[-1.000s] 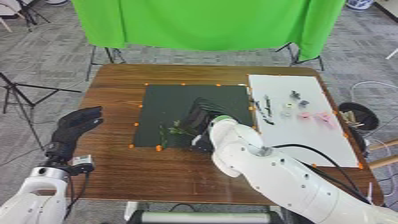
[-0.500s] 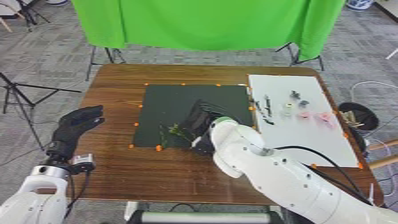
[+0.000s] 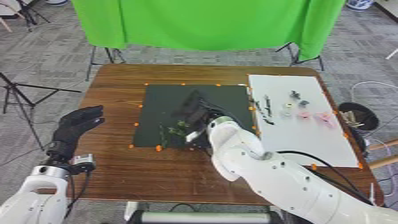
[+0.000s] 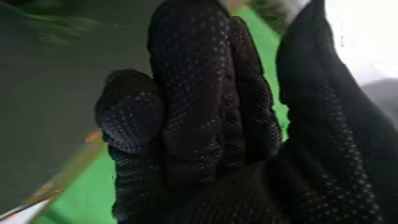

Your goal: Arrange flowers

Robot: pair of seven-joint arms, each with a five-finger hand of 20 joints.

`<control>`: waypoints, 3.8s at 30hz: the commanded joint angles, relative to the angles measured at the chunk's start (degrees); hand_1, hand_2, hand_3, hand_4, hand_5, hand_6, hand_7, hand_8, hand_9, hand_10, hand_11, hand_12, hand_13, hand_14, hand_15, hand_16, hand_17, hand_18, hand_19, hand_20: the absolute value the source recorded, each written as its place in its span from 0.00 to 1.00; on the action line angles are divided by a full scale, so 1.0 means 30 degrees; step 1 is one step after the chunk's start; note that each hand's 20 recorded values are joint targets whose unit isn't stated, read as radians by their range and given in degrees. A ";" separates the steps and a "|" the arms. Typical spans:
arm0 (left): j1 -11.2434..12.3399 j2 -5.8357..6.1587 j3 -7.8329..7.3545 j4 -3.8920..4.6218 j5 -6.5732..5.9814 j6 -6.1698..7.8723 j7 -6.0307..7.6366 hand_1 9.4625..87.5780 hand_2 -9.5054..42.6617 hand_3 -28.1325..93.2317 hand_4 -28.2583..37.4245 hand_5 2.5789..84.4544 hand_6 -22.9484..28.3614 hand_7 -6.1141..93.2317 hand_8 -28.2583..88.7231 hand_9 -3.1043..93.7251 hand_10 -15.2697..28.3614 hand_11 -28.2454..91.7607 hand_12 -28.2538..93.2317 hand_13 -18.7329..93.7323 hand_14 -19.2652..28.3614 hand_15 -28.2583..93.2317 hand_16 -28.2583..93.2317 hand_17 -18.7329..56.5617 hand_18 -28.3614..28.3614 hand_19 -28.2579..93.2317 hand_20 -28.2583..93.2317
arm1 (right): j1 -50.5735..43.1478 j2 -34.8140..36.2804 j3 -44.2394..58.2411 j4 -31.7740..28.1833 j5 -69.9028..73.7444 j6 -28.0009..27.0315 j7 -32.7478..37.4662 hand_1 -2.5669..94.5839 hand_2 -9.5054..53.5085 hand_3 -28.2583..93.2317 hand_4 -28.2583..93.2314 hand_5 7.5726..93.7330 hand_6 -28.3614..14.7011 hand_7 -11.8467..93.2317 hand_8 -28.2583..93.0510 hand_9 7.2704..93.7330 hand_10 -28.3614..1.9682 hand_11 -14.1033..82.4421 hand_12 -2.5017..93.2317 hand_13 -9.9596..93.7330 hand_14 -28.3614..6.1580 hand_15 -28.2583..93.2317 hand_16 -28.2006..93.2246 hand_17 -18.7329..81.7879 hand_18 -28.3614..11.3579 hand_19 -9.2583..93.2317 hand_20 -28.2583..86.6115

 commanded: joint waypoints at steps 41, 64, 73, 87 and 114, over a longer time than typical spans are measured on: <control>-0.0165 -0.0143 0.0244 0.0176 0.0083 -0.0364 -0.0215 0.39 0.00 0.76 0.22 0.54 0.46 0.27 0.17 0.47 0.61 0.42 0.36 0.50 0.74 0.45 0.24 0.37 0.74 0.39 0.43 | 0.0317 0.0080 0.0779 -0.0064 -0.1255 -0.5008 0.0813 0.33 0.23 0.76 0.12 0.62 0.60 0.24 0.17 0.60 0.39 0.22 0.12 1.00 0.67 0.60 0.42 0.85 0.44 1.00 0.41; -0.0520 -0.0383 0.0280 0.0419 0.0169 -0.0741 -0.0145 0.39 0.00 0.76 0.22 0.54 0.46 0.27 0.17 0.47 0.61 0.42 0.36 0.50 0.74 0.45 0.24 0.37 0.74 0.39 0.43 | -0.0187 0.1756 0.3624 -0.2240 0.0670 -0.1438 0.0173 0.35 0.20 0.76 0.13 0.67 0.60 0.26 0.17 0.71 0.44 0.24 0.15 1.00 0.66 0.59 0.42 0.84 0.44 1.00 0.42; -0.0142 -0.0529 0.0068 0.0292 0.0125 -0.0646 -0.0124 0.39 0.00 0.76 0.22 0.54 0.46 0.27 0.17 0.47 0.61 0.42 0.36 0.50 0.74 0.45 0.24 0.37 0.74 0.39 0.43 | 0.0628 0.3713 0.5009 -0.0281 -0.5481 -0.5201 0.3231 0.33 0.00 0.75 0.13 0.62 0.59 0.23 0.17 0.65 0.39 0.23 0.16 0.97 0.64 0.60 0.44 0.81 0.42 1.00 0.46; -0.0079 -0.0884 0.0107 0.0288 0.0031 -0.0594 -0.0023 0.39 0.00 0.75 0.22 0.54 0.46 0.27 0.17 0.47 0.61 0.42 0.36 0.50 0.74 0.46 0.24 0.37 0.74 0.39 0.43 | -0.0411 0.4534 0.5438 0.1570 -0.6367 -0.8641 0.5006 0.28 0.00 0.69 0.10 0.58 0.59 0.19 0.18 0.58 0.33 0.22 0.15 0.96 0.61 0.61 0.44 0.80 0.44 0.99 0.47; -0.0378 -0.1346 0.0239 0.0589 0.0164 -0.1069 -0.0060 0.39 0.00 0.75 0.22 0.54 0.46 0.27 0.17 0.47 0.61 0.42 0.36 0.50 0.74 0.45 0.24 0.37 0.74 0.39 0.43 | -0.4017 0.4635 0.5305 0.1943 -0.6400 -0.3890 0.4993 0.92 0.00 0.11 0.48 0.71 0.61 0.29 0.34 0.94 0.53 0.23 0.41 1.00 0.78 0.66 0.40 0.92 0.59 0.89 0.59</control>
